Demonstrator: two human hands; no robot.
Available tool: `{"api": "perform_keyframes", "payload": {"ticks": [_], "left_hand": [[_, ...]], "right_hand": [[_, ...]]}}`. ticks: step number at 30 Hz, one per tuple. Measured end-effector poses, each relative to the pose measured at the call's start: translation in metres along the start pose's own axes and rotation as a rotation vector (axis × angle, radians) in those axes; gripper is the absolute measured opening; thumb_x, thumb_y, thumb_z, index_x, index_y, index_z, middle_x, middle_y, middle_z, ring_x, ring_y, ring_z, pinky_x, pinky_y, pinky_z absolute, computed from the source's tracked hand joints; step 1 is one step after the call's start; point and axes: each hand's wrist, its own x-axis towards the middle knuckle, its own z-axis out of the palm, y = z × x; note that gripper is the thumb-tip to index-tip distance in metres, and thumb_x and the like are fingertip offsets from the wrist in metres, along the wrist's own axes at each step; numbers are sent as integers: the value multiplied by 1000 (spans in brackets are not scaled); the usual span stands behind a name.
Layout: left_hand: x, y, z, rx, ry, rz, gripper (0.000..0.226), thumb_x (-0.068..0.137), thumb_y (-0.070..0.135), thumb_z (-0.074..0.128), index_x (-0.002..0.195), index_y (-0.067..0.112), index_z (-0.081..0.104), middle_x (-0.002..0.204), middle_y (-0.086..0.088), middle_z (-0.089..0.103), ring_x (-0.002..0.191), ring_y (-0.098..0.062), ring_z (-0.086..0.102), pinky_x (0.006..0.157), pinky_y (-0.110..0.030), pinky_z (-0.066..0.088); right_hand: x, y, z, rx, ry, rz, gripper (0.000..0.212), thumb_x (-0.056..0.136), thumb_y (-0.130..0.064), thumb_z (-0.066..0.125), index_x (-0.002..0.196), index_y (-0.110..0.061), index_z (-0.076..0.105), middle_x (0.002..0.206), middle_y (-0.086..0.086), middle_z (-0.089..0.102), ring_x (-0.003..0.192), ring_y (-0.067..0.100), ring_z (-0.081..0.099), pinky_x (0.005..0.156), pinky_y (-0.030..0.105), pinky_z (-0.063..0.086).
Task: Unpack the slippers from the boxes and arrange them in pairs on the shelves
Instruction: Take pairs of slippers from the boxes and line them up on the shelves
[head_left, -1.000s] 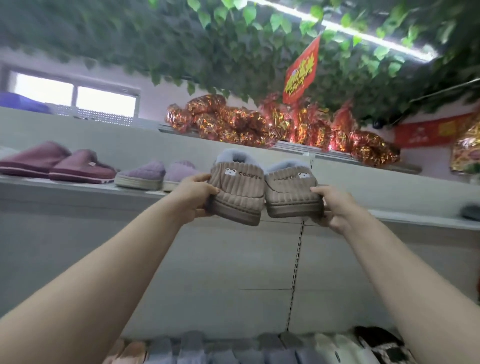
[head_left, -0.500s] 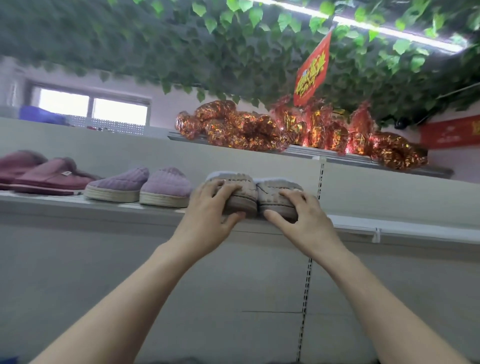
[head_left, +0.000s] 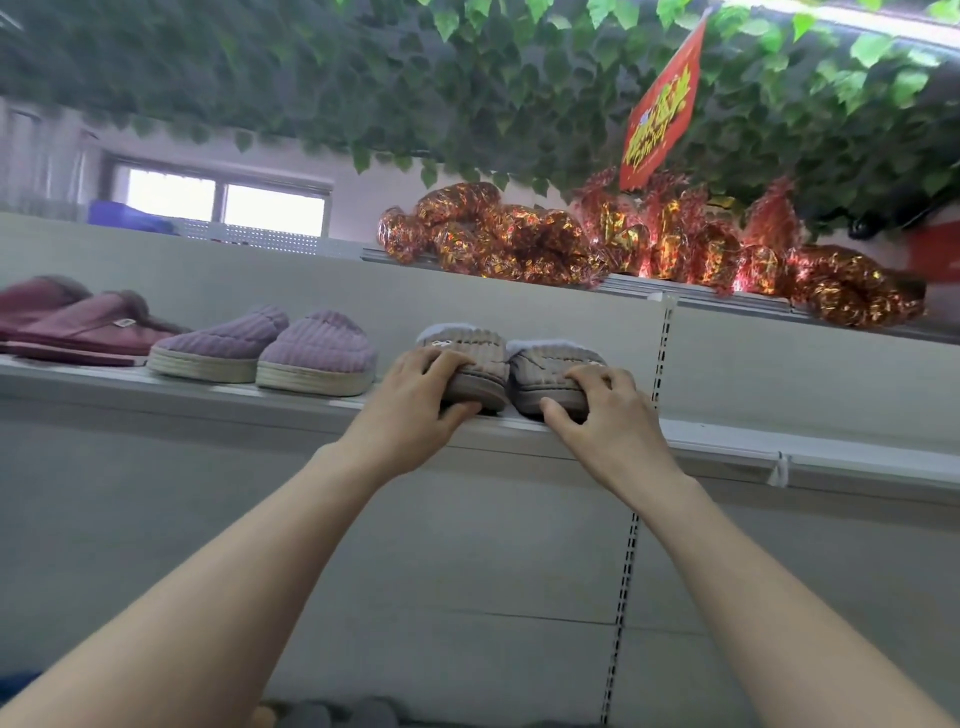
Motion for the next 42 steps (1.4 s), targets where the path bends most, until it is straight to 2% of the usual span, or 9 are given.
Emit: {"api": "perform_keyframes", "payload": {"ticks": [7,12,16,22,28,30,35,39,42], "left_hand": [[-4,3,-4,33,-28,-8,53,86,40,62,135,26,46,137,-3,47,128,-24,41,108,-37,34],[-29,7,-15,106,0,61,59,88,36,62,141,22,39,140,-7,42,130,-27,39,110,-39,34],[-74,11,-37,129,10,167,57,88,31,63,141,18,44,140,-9,43,131,-28,40,110,-37,33],[-188,-16,-57,144,-24,180,44,93,32,56,133,14,53,130,-11,53,121,-30,48,105,-38,37],[-359,-58,-54,73,-205,-56,34,97,35,47,123,19,61,120,-5,60,104,-29,56,86,-43,47],[-431,-73,-49,16,-299,-173,33,96,33,47,119,17,63,116,-7,61,105,-30,56,87,-40,46],[-624,-96,-40,-83,-599,-535,33,90,31,47,114,17,65,113,-4,62,104,-28,59,90,-34,46],[-735,-86,-43,-118,-804,-731,31,87,27,51,110,16,68,107,-4,66,92,-29,65,73,-32,53],[-781,-77,-35,-97,-923,-751,40,83,12,68,122,18,64,120,-2,63,108,-26,60,88,-35,53]], "right_hand": [[-2,1,6,-32,19,-23,50,91,-53,49,135,-29,45,143,12,38,125,37,41,105,41,34],[-24,-4,-5,-182,51,-71,55,94,-54,43,141,-26,37,144,13,39,129,36,39,106,47,38],[-70,-19,-16,-301,95,-141,55,96,-50,43,143,-22,40,142,14,43,127,35,42,102,46,39],[-181,-52,6,-243,89,-175,56,94,-50,37,135,-14,52,124,15,57,116,36,51,96,46,45],[-335,-78,72,-222,-133,-161,49,97,-40,42,129,-6,57,116,19,62,111,37,55,93,44,44],[-395,-84,101,-169,-252,-133,47,97,-38,43,126,-5,60,114,19,63,107,36,56,91,41,41],[-553,-98,181,-26,-686,48,45,97,-39,43,122,-9,64,115,12,67,104,33,62,89,40,49],[-641,-110,233,34,-1086,217,41,100,-35,44,139,-22,50,134,1,55,121,22,53,97,32,43],[-672,-109,276,3,-1231,281,43,101,-32,44,144,-27,42,135,0,53,121,19,53,95,30,44]]}}
